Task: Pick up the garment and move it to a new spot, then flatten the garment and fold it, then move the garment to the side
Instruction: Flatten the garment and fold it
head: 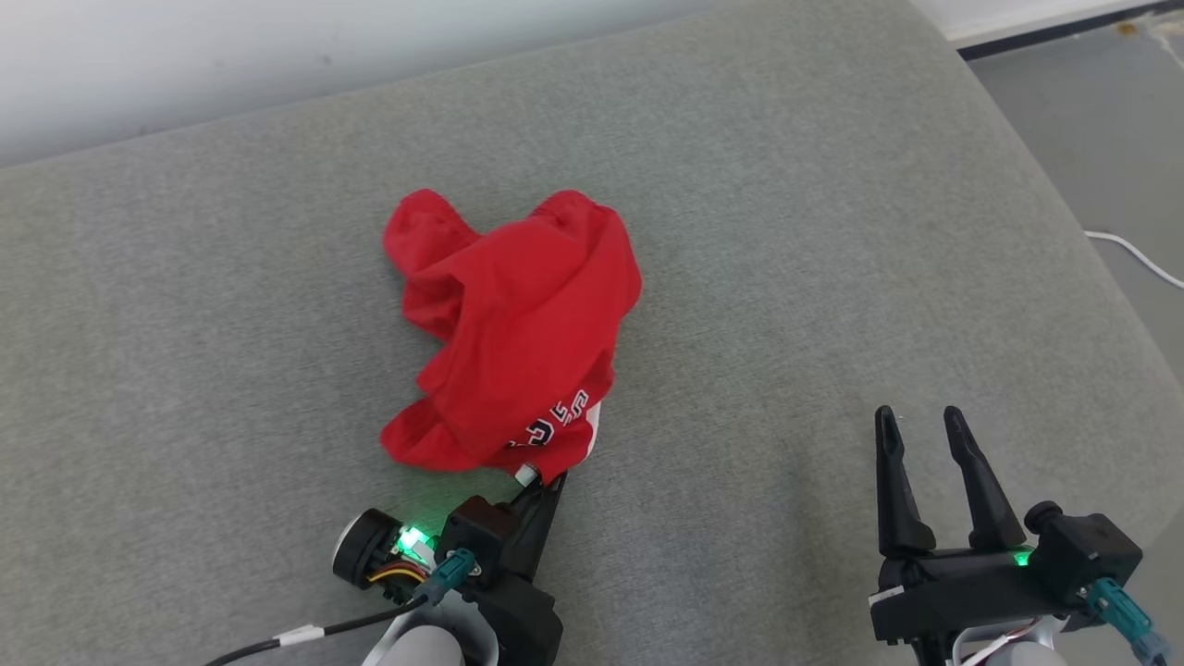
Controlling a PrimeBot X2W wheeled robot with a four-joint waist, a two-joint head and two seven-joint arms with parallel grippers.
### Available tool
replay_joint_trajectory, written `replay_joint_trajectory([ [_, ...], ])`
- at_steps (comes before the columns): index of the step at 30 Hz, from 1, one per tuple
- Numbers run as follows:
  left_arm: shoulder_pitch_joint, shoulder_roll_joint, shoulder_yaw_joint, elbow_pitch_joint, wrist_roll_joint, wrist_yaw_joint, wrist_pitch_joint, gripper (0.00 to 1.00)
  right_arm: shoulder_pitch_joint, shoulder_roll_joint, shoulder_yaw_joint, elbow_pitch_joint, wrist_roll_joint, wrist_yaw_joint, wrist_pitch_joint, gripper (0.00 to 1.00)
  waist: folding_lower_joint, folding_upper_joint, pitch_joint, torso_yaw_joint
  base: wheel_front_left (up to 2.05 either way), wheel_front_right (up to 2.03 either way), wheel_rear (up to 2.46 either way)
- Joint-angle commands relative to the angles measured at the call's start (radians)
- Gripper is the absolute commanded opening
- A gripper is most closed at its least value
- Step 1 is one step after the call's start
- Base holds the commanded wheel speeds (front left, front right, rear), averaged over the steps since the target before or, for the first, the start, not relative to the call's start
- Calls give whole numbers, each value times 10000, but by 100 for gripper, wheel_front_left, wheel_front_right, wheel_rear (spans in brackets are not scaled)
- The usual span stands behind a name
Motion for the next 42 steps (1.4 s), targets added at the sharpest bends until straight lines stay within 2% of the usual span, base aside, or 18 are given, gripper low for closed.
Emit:
replay_joint_trajectory([
  [1,-93,-54,55,-25,-186,63,-111,0,83,-6,-63,-1,-78,31,-5,100,-1,-1,-191,291,0,0,0],
  [8,513,21,104,-1144,-353,170,-259,0,366,-6,-192,53,-195,31,-5,100,-1,-1,-772,1468,0,0,0],
  [15,1553,622,208,-2764,-423,575,126,0,523,-7,-168,130,-227,31,-5,100,-1,-1,-1149,2694,0,0,0],
  [19,2390,1205,554,-3693,-632,900,524,0,577,-6,-177,136,-259,31,-5,100,-1,-1,-1224,3197,0,0,0],
  [22,3036,1623,1015,-4128,-877,1212,662,0,582,-7,-168,165,-271,31,-5,100,-1,-1,-1263,3392,0,0,0],
  [29,3955,2115,1810,-4274,-1460,1598,554,0,622,-7,-125,205,-345,31,-5,100,-1,-1,-1331,3488,0,0,0],
  [36,4347,2159,2066,-3830,-1793,1657,343,0,669,-7,-153,296,-399,31,-5,100,-1,-1,-1499,3408,0,0,0],
  [37,4339,2123,2031,-3828,-1775,1658,297,29,681,-7,-162,308,-401,31,-5,100,-1,-1,-1521,3410,0,0,0],
  [38,4299,2097,2027,-3846,-1758,1664,242,97,690,-7,-182,314,-399,31,-5,100,-1,-1,-1546,3418,0,0,0],
  [39,4248,2068,2061,-3889,-1771,1676,156,100,710,-7,-198,319,-390,31,-5,100,-1,-1,-1575,3431,0,0,0],
  [42,4136,1966,2142,-4211,-1725,1731,-65,100,803,-6,-250,314,-365,31,-5,100,-1,-1,-1671,3515,0,0,0],
])
